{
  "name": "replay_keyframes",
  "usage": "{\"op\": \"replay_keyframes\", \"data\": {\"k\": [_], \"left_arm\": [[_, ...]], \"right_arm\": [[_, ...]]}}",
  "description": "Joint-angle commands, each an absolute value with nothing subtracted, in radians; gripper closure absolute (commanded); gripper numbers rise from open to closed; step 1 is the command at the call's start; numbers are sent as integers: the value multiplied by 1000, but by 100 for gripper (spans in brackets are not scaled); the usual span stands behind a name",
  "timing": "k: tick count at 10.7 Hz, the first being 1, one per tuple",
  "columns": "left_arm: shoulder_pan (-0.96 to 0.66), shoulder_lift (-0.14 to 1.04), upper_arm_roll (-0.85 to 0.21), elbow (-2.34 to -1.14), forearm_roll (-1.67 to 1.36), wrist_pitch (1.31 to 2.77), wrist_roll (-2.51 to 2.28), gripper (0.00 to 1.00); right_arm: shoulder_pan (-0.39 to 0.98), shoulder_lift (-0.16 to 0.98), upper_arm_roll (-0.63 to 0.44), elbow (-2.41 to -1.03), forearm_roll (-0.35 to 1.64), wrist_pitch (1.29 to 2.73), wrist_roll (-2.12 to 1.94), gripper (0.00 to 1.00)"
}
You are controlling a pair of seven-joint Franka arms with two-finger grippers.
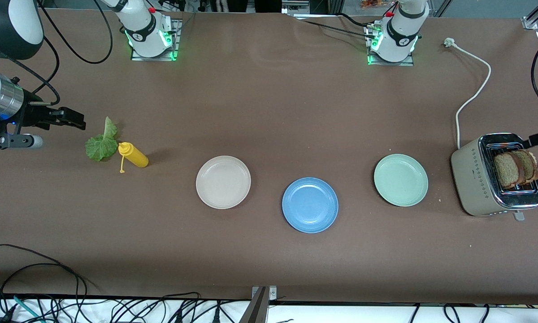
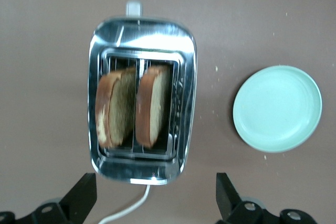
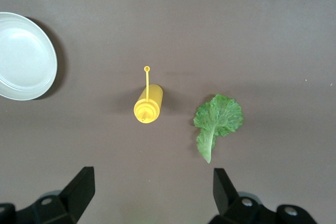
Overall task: Make sandwich in blue plate with both arms
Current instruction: 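Reach the left gripper down into the toaster and grasp a bread slice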
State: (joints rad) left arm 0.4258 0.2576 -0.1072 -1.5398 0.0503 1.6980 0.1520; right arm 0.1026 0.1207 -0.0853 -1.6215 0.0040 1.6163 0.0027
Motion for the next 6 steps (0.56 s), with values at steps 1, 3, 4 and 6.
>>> {"op": "replay_keyframes", "data": {"k": [1,3,4,6], "left_arm": [[448,345,-117,-1511,61,1822,193,0],[465,399,-117,-1509,60,1900,219,0],[465,413,-117,-1511,60,1926,224,0],[457,425,-117,-1509,58,1931,206,0]], "right_arm": [[107,106,-91,-1638,14,1623,12,0],[107,106,-91,-1638,14,1623,11,0],[107,106,-91,-1638,14,1623,11,0],[107,106,-91,-1638,14,1623,11,0]]}}
